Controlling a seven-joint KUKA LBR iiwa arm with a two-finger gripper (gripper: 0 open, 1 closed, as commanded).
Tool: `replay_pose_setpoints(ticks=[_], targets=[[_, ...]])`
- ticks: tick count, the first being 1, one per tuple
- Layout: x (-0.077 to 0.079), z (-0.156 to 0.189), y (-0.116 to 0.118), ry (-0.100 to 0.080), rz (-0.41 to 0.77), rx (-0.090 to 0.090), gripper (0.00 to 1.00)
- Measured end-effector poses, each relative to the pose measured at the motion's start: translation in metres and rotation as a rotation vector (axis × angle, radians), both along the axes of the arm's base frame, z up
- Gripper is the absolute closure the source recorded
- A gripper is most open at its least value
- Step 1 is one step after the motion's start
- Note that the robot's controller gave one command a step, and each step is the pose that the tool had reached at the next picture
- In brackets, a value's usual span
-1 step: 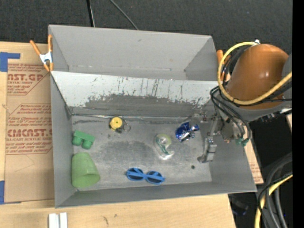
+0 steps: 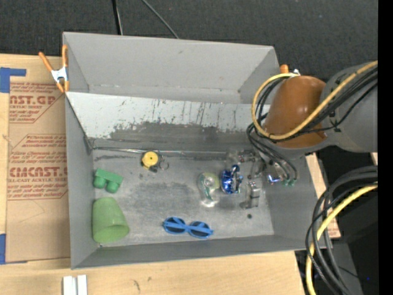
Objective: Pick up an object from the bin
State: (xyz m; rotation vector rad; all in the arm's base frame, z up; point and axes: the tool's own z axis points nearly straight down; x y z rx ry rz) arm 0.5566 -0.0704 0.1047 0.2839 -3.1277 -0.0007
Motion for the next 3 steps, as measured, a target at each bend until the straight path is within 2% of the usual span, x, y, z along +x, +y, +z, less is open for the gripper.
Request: replay_pose_setpoints(ticks=[1, 2, 3], targets=[[0.0254, -0.0358, 0.0226, -0.003, 0.522, 0.002, 0.00], [0.0255, -0.0352, 0.0220, -0.004, 0.518, 0.002, 1.00], [0.0254, -0.0352, 0.0219, -0.003, 0.518, 0.002, 0.00]])
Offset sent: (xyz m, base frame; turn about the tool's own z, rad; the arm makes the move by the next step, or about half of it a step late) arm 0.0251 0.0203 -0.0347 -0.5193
